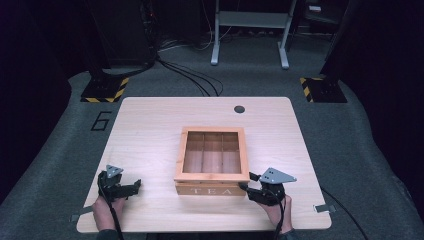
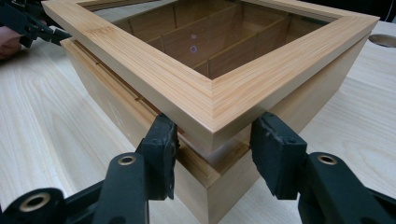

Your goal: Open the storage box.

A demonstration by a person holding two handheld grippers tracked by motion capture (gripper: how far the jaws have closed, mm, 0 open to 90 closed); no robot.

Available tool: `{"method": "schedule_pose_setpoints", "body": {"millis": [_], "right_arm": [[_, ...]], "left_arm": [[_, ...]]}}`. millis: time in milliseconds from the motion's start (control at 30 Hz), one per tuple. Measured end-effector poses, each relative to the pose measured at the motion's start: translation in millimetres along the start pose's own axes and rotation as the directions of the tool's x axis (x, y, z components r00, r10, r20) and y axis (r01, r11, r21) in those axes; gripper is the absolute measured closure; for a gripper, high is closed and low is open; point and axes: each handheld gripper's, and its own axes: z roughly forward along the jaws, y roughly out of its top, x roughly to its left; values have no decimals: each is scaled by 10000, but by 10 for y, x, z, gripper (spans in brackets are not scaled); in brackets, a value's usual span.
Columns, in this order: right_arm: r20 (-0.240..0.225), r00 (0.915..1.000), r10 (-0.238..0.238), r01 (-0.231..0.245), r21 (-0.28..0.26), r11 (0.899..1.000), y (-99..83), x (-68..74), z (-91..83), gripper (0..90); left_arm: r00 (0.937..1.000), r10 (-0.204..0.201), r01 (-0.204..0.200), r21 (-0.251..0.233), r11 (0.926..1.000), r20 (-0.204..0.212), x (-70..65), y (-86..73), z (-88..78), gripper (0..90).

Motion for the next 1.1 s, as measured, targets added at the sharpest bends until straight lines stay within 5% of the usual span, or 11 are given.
{"method": "schedule_pose_setpoints", "body": {"millis": [733, 1100], "right_arm": [[1277, 9909, -418, 472, -396, 9981, 161, 4, -19, 291], [1196, 9791, -1646, 1734, -678, 9825, 405, -21, -19, 324]], "left_arm": [[10000, 31, -31, -4, 10000, 13, 1, 0, -2, 43], [10000, 37, -37, 2, 10000, 13, 2, 0, -2, 43]]}}
